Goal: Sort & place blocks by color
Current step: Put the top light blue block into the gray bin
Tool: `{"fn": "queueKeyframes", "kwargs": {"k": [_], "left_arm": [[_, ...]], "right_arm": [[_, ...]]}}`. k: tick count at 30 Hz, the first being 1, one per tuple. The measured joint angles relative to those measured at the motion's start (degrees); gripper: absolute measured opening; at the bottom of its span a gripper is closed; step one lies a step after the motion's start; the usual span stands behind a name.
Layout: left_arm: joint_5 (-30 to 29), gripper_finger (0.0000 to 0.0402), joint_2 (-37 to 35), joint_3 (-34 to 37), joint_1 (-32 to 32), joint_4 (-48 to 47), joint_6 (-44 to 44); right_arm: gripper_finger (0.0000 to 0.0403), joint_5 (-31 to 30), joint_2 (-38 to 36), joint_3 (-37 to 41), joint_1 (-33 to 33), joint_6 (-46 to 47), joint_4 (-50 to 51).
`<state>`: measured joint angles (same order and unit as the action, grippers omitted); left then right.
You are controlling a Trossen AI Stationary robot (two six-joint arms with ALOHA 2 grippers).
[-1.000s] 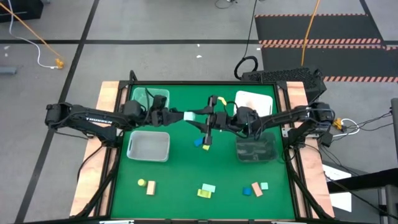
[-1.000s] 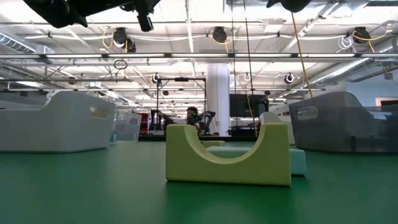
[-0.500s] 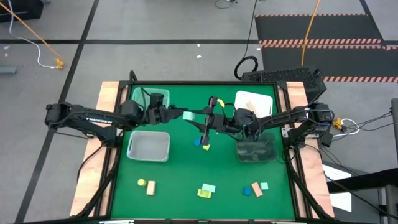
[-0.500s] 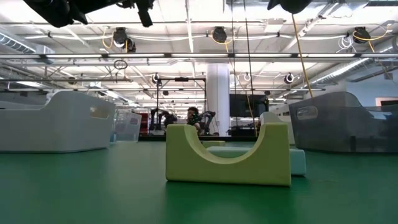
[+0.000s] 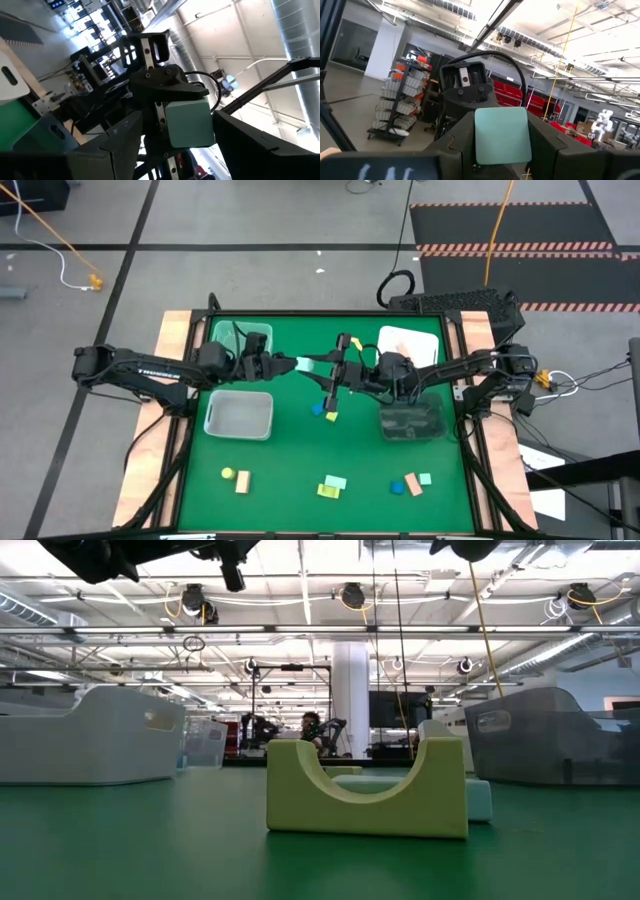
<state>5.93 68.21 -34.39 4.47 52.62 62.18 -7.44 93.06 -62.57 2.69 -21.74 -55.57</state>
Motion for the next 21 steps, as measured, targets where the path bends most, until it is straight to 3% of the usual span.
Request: {"fn": "queueKeyframes", "kwargs": {"k": [6, 14, 21], "left_arm": [[0.27, 0.0241, 1.31, -0.03, -0.24, 2.65, 0.03], [7.26, 0.0241, 7.22, -6.44, -0.59, 2.29, -0.91], [8.01, 0.0236, 7.79, -7.45, -0.04, 2.14, -2.07]], "right_arm": [[0.0114, 0.08, 0.0, 0.0, -0.37, 0.0, 0.53], [0.0114, 0.61, -0.02, -0.07, -1.74, 0.04, 2.52], [0.0114, 0.19, -0.13, -0.15, -0.93, -0.48, 4.82]]}}
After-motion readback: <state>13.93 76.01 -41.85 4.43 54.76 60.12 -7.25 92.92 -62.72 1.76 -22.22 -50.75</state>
